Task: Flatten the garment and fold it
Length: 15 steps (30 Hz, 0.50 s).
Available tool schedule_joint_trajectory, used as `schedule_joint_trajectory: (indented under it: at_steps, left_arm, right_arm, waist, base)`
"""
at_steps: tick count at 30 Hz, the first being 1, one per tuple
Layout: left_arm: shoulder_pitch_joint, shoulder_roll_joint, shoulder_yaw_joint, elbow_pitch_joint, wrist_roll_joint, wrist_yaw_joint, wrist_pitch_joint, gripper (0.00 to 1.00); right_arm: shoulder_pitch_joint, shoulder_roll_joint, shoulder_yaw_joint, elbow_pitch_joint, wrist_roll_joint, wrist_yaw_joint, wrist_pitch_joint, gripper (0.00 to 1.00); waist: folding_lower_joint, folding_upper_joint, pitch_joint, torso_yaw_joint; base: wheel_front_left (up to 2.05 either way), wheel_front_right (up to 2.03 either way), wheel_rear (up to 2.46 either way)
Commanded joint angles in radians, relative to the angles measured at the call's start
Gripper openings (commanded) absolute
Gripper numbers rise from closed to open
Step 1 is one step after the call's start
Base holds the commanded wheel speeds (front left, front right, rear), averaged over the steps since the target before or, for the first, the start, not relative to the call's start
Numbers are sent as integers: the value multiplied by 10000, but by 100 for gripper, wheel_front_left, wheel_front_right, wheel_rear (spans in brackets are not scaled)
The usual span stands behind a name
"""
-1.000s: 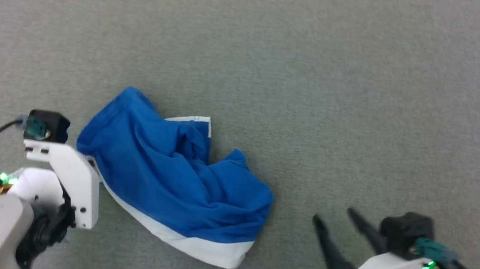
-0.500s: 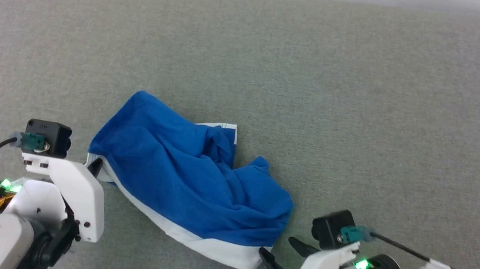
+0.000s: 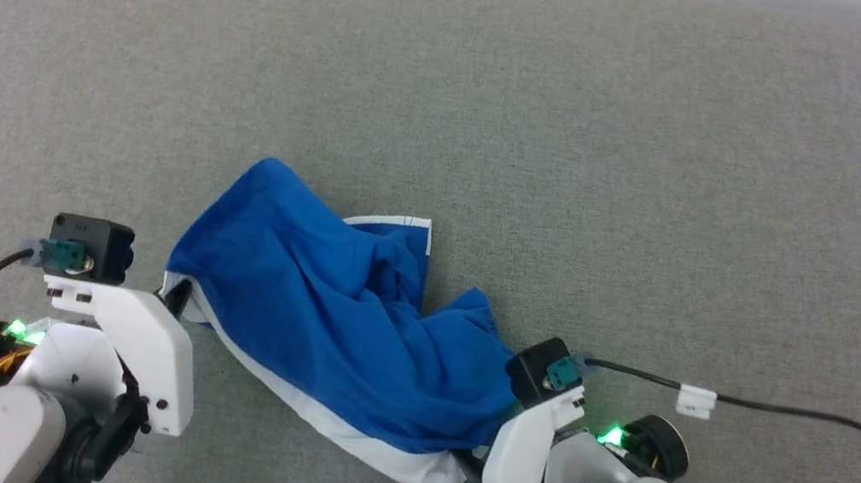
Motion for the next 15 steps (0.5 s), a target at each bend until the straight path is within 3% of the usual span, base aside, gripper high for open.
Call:
schedule_joint_trajectory:
  at_steps: [1, 9, 15]
  left_arm:
    - [58, -15, 0, -25, 105, 70, -65, 0]
    - [244, 52, 24, 64, -18, 52, -74, 0]
    - [130, 234, 111, -249, -72, -54, -40, 0]
  right_arm:
    - [335, -2, 296, 597, 75, -9, 495, 2]
    - [306, -60, 138, 67, 596, -9, 1189, 0]
    - [-61, -587, -294, -1328, 987, -9, 1315, 0]
  waist:
    - [1, 0, -12, 12]
    - [1, 0, -325, -14]
    - [1, 0, -723, -63]
  base:
    - [0, 0, 0]
    - [0, 0, 0]
    - [0, 0, 0]
